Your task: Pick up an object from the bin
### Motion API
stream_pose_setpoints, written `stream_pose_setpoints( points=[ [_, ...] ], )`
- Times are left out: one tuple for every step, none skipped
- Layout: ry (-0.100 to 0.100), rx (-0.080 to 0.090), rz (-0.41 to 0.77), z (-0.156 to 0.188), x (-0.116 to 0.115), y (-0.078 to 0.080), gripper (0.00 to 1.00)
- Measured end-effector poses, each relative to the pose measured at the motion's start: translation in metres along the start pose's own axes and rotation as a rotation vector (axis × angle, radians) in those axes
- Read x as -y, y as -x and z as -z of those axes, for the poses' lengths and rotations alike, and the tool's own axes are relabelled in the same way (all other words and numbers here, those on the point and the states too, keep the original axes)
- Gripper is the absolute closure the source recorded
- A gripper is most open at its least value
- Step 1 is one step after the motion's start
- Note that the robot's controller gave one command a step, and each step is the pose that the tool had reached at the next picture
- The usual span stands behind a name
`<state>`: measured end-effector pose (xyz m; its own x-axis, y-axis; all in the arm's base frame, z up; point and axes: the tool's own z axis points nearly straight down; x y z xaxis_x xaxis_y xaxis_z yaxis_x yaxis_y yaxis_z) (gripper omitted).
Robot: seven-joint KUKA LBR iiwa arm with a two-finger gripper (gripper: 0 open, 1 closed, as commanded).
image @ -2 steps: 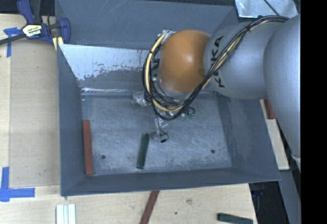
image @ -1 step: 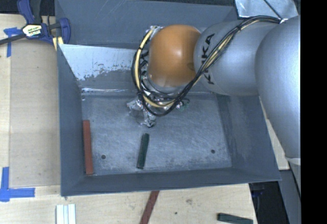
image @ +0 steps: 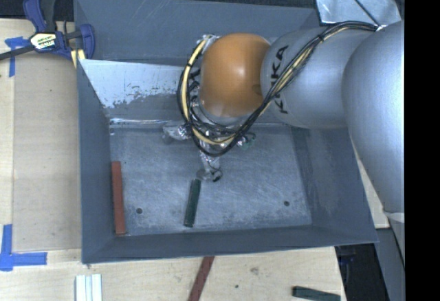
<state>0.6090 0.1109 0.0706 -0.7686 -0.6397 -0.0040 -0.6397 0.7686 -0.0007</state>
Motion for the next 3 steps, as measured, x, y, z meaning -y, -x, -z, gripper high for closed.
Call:
stream_pose_setpoints(
  points=[
    [0.000,0.000,0.000,0.000,0.000,0.000,0.00],
    [0.001,-0.002,0.461,0.000,-0.003,-0.054,1.00],
    [0.002,-0.003,0.460,0.000,-0.003,-0.054,0.00]
  ],
)
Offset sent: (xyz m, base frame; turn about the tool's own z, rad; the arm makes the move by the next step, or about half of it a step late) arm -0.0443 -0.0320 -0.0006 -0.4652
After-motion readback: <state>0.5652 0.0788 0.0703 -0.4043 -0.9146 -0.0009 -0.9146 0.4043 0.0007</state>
